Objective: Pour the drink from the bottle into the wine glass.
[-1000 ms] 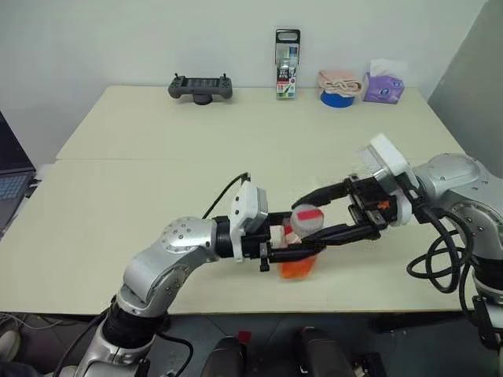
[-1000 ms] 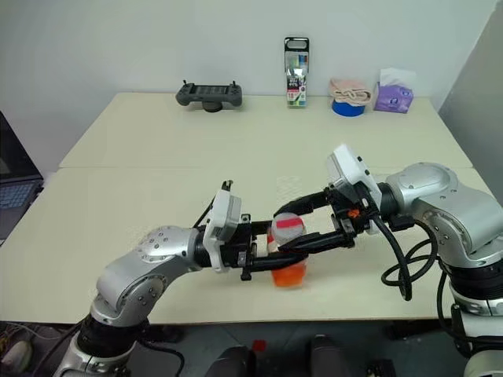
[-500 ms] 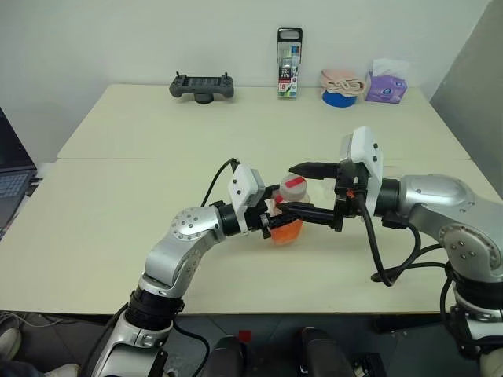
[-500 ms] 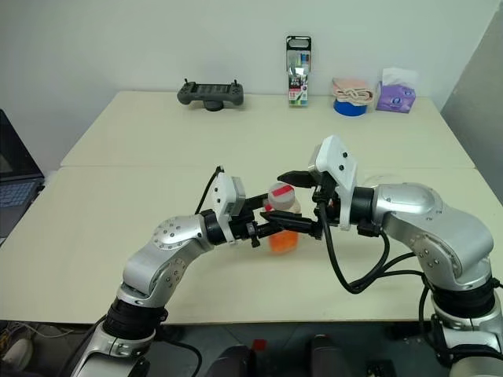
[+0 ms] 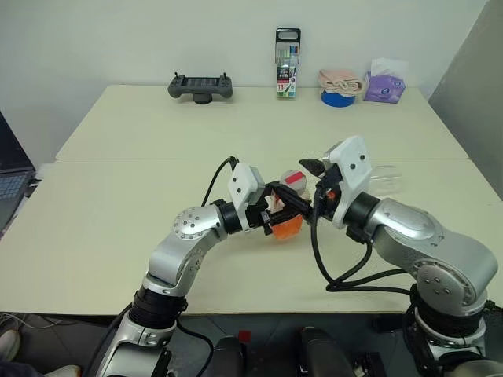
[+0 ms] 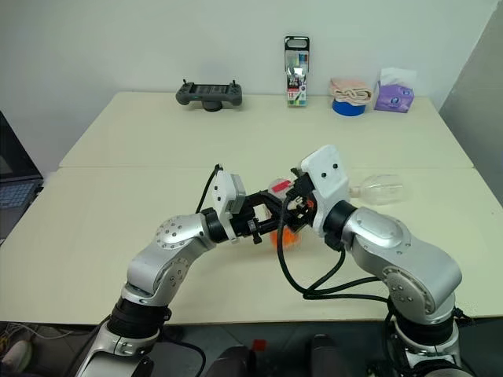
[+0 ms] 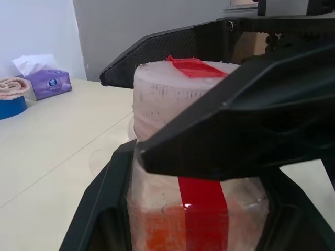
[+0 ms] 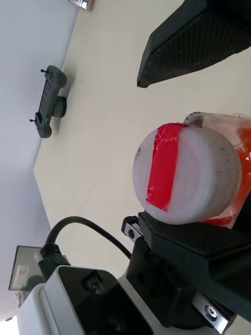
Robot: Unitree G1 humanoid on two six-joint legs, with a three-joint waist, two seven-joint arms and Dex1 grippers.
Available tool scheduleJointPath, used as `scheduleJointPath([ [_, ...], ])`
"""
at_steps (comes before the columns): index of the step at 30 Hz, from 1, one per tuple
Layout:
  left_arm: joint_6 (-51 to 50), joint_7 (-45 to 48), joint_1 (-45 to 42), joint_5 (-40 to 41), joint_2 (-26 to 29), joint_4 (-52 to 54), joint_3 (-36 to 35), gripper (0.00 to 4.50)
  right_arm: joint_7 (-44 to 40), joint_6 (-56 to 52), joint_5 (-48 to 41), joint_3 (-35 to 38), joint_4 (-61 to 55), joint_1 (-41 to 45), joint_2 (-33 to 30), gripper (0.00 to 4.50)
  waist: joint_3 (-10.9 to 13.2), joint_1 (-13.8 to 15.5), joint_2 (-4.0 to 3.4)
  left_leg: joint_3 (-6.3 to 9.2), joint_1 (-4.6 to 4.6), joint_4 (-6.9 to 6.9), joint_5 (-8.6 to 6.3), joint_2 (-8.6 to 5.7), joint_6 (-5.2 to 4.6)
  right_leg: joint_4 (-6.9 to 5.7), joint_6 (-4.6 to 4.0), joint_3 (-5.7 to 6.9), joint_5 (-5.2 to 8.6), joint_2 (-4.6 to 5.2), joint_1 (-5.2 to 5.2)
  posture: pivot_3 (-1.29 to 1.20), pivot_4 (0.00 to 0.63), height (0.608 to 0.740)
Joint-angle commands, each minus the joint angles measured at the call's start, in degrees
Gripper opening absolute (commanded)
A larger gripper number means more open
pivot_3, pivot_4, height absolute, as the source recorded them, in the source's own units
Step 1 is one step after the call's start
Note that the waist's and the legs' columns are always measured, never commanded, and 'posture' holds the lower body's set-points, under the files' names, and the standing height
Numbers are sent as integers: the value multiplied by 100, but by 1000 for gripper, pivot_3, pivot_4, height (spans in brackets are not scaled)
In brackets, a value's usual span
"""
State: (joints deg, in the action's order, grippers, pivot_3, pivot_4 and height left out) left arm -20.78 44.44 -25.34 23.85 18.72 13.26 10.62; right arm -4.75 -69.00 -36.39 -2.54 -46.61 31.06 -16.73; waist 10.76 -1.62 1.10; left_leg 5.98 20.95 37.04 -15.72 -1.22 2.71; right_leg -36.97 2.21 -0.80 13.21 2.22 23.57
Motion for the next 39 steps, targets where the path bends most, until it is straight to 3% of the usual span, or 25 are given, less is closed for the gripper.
scheduleJointPath([
  [1, 147, 27, -141, 40, 0, 96, -182, 2148, 508, -248, 149, 99, -355, 211, 302, 4036, 0, -2, 0, 1, 0, -1, 0, 0, 0, -1, 0, 1, 0, 0, 1, 0, 150, 740],
  [11, 215, 86, -185, -14, -14, -52, -182, 2148, 1105, -1184, 429, 253, -724, 554, 863, 4036, -1, -6, -1, 2, 0, -3, 0, 0, 0, 0, -1, 2, 0, 0, 3, 0, 150, 740],
  [25, 296, 99, -145, -113, -9, -104, -191, 2148, 902, -2169, 531, 537, -835, 669, 1501, 4036, -1, -18, -3, 1, 0, -4, 0, 0, 0, -1, -1, 1, 0, 0, 4, 0, 150, 740],
  [28, 296, 88, -121, -135, -18, -85, -201, 2148, 900, -2278, 635, 521, -873, 716, 1520, 3486, -1, -19, -3, 1, 1, -4, 0, 0, 0, 0, -1, 1, 0, 0, 4, 0, 150, 740],
  [31, 300, 75, -109, -147, -22, -90, -218, 2148, 916, -2342, 763, 491, -885, 737, 1579, 2450, -1, -21, -3, 1, 1, -6, 0, 1, 0, 0, -1, 1, 0, 0, 5, 0, 150, 740],
  [33, 304, 67, -105, -154, -31, -95, -220, 2148, 909, -2350, 798, 475, -877, 721, 1582, 2003, -1, -22, -3, 2, 1, -6, 0, 0, 0, 0, -1, 2, 0, 0, 6, 0, 150, 740],
  [39, 309, 78, -96, -169, -50, -85, -198, 2148, 829, -2350, 809, 421, -846, 741, 1398, 1911, -1, -22, -3, 1, 1, -6, 0, 0, 0, 1, 0, 1, 0, 0, 6, 0, 150, 740],
])
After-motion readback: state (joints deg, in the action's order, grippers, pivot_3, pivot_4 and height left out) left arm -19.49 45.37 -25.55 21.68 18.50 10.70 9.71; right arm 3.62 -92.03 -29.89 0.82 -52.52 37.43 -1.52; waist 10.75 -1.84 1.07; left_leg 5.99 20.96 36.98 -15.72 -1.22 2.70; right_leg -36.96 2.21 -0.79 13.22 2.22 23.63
